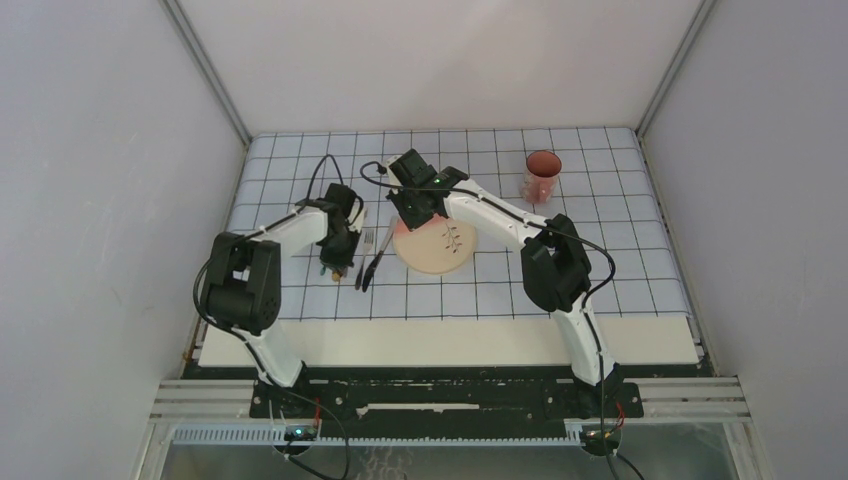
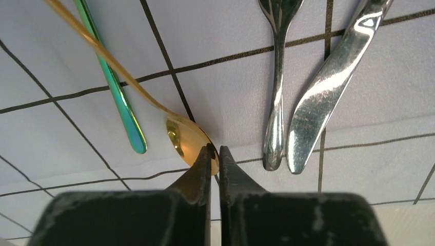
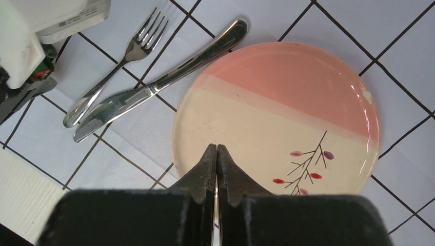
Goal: Set the dinner table for one person
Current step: Pick up the spoon from the napkin, then place the spoon on the napkin.
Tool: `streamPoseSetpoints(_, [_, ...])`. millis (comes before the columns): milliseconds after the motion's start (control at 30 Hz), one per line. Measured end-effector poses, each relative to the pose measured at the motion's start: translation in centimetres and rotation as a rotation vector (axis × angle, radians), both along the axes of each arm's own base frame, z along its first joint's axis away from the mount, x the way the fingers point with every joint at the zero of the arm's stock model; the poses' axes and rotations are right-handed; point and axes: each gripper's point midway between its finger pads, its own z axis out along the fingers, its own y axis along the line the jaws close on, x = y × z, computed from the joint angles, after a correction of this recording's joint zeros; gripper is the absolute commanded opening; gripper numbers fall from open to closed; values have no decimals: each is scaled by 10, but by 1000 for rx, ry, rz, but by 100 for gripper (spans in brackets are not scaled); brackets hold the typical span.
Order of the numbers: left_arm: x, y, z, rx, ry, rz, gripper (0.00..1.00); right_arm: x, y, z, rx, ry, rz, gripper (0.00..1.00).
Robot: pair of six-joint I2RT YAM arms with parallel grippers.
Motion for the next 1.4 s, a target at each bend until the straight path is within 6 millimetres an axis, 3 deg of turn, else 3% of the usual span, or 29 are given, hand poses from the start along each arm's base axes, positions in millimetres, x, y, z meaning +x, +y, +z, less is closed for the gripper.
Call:
streamPoseSetpoints(500, [6, 14, 27, 62, -83, 24, 0, -1, 1, -1, 1, -1, 2, 2])
streamPoseSetpoints(767, [9, 9, 54, 25, -141, 12, 0, -1, 1, -1, -6, -7, 0, 1])
streamPoseSetpoints(867, [17, 1, 66, -9, -169, 1, 0, 6, -10, -1, -22, -20, -25, 1])
streamPoseSetpoints(1000, [26, -16, 82, -65, -202, -30, 0, 20, -39, 9, -32, -43, -103, 4])
streamPoseSetpoints(1100, [30, -33, 92, -104, -221, -72, 0, 44, -86, 32, -18, -87, -218, 10])
streamPoseSetpoints(1167, [29, -45, 97, -128, -226, -100, 0, 58, -116, 54, -8, -131, -289, 13])
streamPoseSetpoints(1267, [27, -64, 104, -175, -228, -154, 0, 79, -167, 101, 9, -243, -407, 18])
streamPoseSetpoints(1400, [23, -89, 119, -248, -231, -225, 0, 83, -203, 153, 36, -355, -494, 18])
